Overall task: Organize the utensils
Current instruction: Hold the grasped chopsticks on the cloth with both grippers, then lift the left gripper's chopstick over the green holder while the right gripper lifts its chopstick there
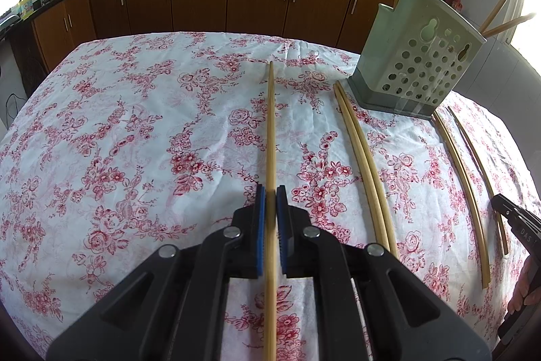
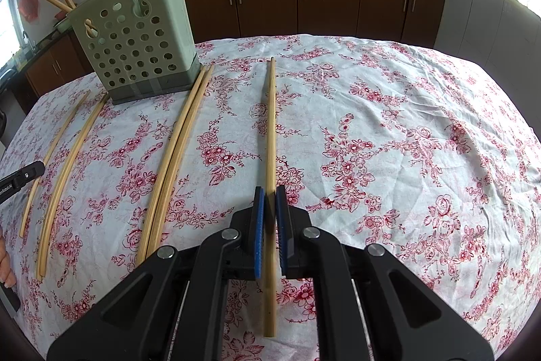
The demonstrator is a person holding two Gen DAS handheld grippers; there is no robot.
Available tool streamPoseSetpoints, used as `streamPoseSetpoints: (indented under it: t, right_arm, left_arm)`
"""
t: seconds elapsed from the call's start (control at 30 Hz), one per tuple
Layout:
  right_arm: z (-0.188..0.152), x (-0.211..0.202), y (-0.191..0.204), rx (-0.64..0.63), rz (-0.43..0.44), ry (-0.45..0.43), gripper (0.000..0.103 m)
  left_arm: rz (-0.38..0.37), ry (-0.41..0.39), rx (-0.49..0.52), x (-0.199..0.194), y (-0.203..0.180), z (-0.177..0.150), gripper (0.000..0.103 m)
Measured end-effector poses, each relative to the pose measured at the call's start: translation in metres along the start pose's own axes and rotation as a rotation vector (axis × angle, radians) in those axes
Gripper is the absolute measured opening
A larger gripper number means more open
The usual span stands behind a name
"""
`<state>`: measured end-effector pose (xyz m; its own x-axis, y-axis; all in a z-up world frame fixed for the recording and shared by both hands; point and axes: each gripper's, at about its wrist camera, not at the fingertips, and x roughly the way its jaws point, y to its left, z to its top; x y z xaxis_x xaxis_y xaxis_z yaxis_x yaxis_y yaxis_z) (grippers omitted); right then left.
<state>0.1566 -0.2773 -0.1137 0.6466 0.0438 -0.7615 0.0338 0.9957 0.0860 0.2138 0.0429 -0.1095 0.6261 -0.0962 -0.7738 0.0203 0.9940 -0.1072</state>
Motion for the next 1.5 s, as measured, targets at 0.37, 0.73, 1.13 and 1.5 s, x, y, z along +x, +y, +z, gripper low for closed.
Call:
streamPoseSetpoints:
  t: [0.37, 0.73, 1.13, 1.5]
  right_arm:
    - [0.000, 0.000, 0.000, 0.000, -0.001, 0.000, 0.008]
    - [-0.002, -0.002, -0.002, 0.006, 0.008, 0.000, 0.008]
    - [-0.003, -0.019, -0.006, 0.009, 0.004, -0.039, 0.008]
    - [0.039, -0.101, -0.019, 0.040, 0.011, -0.328, 0.008]
  left_arm:
    - [0.000, 0.000, -0.001, 0.000, 0.000, 0.000, 0.010]
    - [0.024, 0.005, 0.039, -0.003, -0.007, -0.004, 0.010]
    - [0.048, 0.011, 0.118, -0.018, -0.018, -0.018, 0.008]
    - [-0.036, -0.290, 0.095, -0.124, -0.025, 0.038, 0.008]
